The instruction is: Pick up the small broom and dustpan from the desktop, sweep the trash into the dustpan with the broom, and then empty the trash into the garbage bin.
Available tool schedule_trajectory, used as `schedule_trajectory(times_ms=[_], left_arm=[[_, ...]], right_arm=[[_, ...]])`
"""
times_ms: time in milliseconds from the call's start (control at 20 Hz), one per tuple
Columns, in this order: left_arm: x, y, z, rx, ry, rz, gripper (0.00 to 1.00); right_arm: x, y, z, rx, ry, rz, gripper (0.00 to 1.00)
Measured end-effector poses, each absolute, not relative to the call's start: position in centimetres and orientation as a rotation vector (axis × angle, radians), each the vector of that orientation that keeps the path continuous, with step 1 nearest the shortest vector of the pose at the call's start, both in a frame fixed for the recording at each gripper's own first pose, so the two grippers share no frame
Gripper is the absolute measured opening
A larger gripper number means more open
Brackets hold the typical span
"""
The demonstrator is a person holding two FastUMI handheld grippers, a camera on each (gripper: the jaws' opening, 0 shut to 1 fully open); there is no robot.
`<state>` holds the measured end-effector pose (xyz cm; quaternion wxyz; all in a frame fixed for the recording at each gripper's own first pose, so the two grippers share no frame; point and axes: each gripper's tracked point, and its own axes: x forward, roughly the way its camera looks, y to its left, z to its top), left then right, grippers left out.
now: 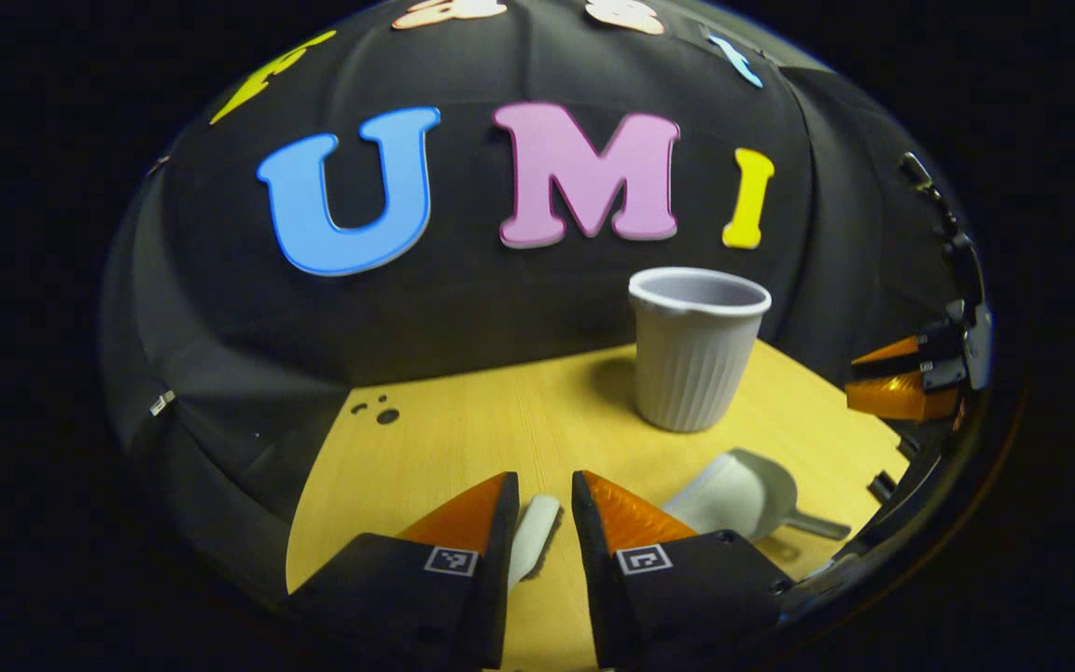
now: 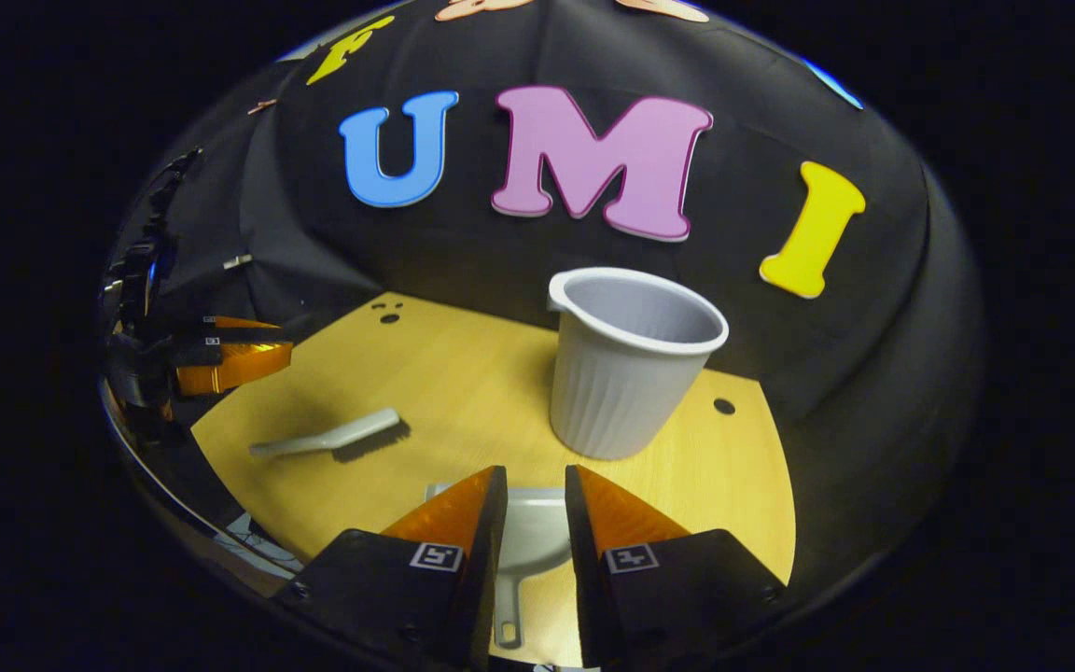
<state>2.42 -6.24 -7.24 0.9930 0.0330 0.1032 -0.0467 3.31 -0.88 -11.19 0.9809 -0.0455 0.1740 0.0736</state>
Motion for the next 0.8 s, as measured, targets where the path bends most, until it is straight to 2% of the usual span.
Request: schedule_trajectory(times_ms=[150, 200, 250, 300, 400, 450, 550, 800], left_arm=[[1.1, -7.5, -2.9, 0.05, 0.088, -0.043, 0.39], [0.5, -8.0, -2.0, 0.046, 0.07, -0.038, 0.39], [0.2, -8.6, -1.8, 0.038, 0.064, -0.04, 0.39], [-0.2, -9.3, -1.4, 0.028, 0.06, -0.036, 0.4], [-0.7, -9.7, -1.2, 0.005, 0.064, -0.006, 0.39], [-1.0, -9.8, -1.3, -0.005, 0.067, 0.011, 0.39], [-1.5, -9.5, -1.9, -0.005, 0.08, 0.048, 0.39], [-2.6, -8.1, -2.9, -0.008, 0.109, 0.121, 0.39]], right_arm=[[4.0, -1.1, -6.9, -0.092, 0.228, 0.181, 0.4], [4.1, -1.3, -6.1, -0.1, 0.204, 0.195, 0.43], [4.1, -1.2, -5.7, -0.103, 0.187, 0.212, 0.4], [4.0, -0.9, -5.5, -0.098, 0.176, 0.233, 0.43], [3.8, -0.6, -5.6, -0.087, 0.175, 0.269, 0.4], [3.8, -0.5, -5.7, -0.089, 0.174, 0.284, 0.43], [3.8, -0.3, -5.8, -0.096, 0.168, 0.308, 0.4], [3.1, 0.4, -6.6, -0.101, 0.193, 0.368, 0.4]])
